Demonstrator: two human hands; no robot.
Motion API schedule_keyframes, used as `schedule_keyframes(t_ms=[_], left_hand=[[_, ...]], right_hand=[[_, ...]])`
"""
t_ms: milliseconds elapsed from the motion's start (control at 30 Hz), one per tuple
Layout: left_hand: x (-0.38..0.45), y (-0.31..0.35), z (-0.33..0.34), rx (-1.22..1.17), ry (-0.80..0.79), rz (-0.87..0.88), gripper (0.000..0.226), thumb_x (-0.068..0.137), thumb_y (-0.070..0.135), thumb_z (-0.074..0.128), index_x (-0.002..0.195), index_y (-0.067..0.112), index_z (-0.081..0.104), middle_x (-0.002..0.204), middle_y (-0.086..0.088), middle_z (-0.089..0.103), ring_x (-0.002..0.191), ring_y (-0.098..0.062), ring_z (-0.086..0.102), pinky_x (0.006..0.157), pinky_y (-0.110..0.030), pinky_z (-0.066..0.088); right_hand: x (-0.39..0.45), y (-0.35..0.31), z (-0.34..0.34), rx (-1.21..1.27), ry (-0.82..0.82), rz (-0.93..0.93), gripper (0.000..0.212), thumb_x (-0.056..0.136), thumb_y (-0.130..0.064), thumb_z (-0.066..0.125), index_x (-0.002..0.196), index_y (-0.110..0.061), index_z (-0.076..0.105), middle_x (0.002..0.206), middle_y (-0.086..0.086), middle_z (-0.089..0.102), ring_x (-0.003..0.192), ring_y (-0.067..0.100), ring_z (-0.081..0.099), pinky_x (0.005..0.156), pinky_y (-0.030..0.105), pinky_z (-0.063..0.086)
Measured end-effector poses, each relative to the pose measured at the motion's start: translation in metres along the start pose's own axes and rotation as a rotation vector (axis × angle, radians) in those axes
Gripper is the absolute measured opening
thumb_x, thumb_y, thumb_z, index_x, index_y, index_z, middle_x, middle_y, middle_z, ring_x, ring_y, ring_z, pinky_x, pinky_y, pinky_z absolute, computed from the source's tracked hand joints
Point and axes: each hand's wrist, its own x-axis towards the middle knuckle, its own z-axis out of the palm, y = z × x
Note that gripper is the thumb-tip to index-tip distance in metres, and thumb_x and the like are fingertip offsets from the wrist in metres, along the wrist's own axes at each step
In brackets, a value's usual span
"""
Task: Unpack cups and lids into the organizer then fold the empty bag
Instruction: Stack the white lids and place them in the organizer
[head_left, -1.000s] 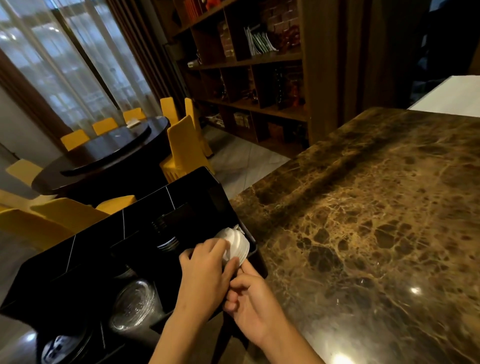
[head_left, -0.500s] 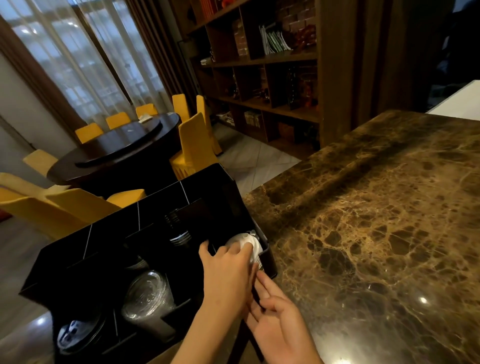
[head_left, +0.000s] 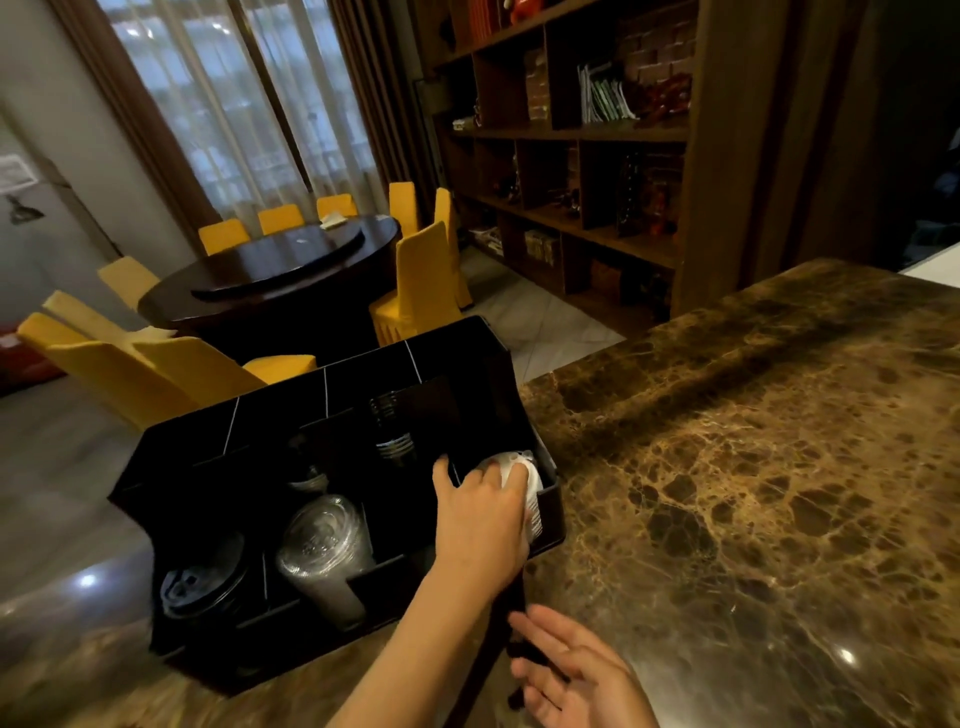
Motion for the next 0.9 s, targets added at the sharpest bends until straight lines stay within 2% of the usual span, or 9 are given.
schedule_keyframes(t_ms=[167,233,333,433,533,633,733,800,900], left_hand=[[-0.002,-0.014,0.002,-0.041,-0.07,0.072,0.036,0.084,0.044,0.058,0.117,0.03,0.052,0.117,0.005,0.064,0.111,-0.023,0.06,0.103,-0.059,0.023],[-0.005,-0.015,0.002,-0.059,-0.092,0.098,0.037,0.082,0.039,0.06,0.116,0.031,0.052,0.122,0.008,0.062,0.117,-0.021,0.057,0.104,-0.059,0.023],[-0.005,-0.011,-0.001,-0.076,-0.093,0.071,0.033,0.081,0.035,0.059,0.113,0.028,0.052,0.117,0.003,0.061,0.11,-0.024,0.06,0.102,-0.056,0.027],[0.0,-0.012,-0.003,-0.088,-0.127,0.06,0.031,0.082,0.036,0.058,0.111,0.028,0.049,0.115,-0.001,0.057,0.105,-0.027,0.059,0.098,-0.054,0.027],[0.002,-0.015,-0.001,-0.073,-0.142,0.053,0.04,0.083,0.038,0.061,0.119,0.029,0.046,0.128,-0.009,0.048,0.111,-0.031,0.053,0.098,-0.054,0.028],[0.0,-0.013,0.002,-0.037,-0.145,0.053,0.056,0.084,0.04,0.063,0.134,0.028,0.04,0.134,-0.01,0.045,0.121,-0.033,0.046,0.101,-0.054,0.027],[-0.015,-0.009,-0.009,-0.082,-0.09,0.0,0.062,0.087,0.041,0.062,0.142,0.026,0.037,0.147,-0.008,0.04,0.136,-0.031,0.035,0.105,-0.051,0.027],[-0.038,-0.012,-0.031,-0.21,0.023,-0.058,0.056,0.087,0.039,0.064,0.138,0.025,0.044,0.15,-0.006,0.039,0.14,-0.028,0.033,0.106,-0.049,0.03],[-0.105,-0.023,-0.055,-0.519,0.194,-0.184,0.045,0.084,0.031,0.068,0.127,0.026,0.056,0.137,0.001,0.053,0.129,-0.019,0.047,0.101,-0.043,0.042]], right_hand=[[-0.013,0.002,-0.012,-0.034,-0.021,0.017,0.03,0.094,0.005,0.042,0.117,0.01,0.059,0.109,0.035,0.069,0.076,0.048,0.065,0.072,0.05,0.047],[-0.016,0.003,-0.009,-0.025,-0.012,-0.01,0.029,0.092,0.007,0.044,0.117,0.012,0.058,0.107,0.04,0.067,0.072,0.048,0.066,0.068,0.051,0.05],[-0.019,0.006,-0.006,-0.005,0.001,-0.059,0.035,0.081,0.007,0.05,0.115,0.014,0.056,0.1,0.045,0.065,0.063,0.047,0.067,0.052,0.049,0.056],[-0.021,0.008,-0.004,-0.022,0.017,-0.084,0.026,0.092,0.009,0.043,0.114,0.015,0.056,0.093,0.044,0.066,0.059,0.045,0.066,0.049,0.045,0.056],[-0.022,0.009,-0.003,-0.044,0.053,-0.114,0.027,0.094,0.008,0.039,0.114,0.016,0.055,0.089,0.042,0.066,0.058,0.044,0.065,0.048,0.044,0.056],[-0.027,0.01,0.004,-0.08,0.086,-0.152,0.033,0.083,0.008,0.046,0.113,0.016,0.055,0.085,0.041,0.066,0.055,0.042,0.065,0.045,0.042,0.056],[-0.029,0.012,0.007,-0.093,0.098,-0.186,0.034,0.08,0.006,0.047,0.111,0.015,0.057,0.081,0.039,0.067,0.053,0.038,0.065,0.043,0.039,0.055],[-0.028,0.013,0.005,-0.111,0.096,-0.218,0.029,0.085,0.008,0.042,0.109,0.014,0.057,0.078,0.036,0.067,0.051,0.034,0.065,0.043,0.037,0.055],[-0.028,0.015,0.002,-0.15,0.069,-0.234,0.028,0.093,0.011,0.033,0.104,0.012,0.059,0.073,0.033,0.068,0.048,0.031,0.065,0.041,0.034,0.054]])
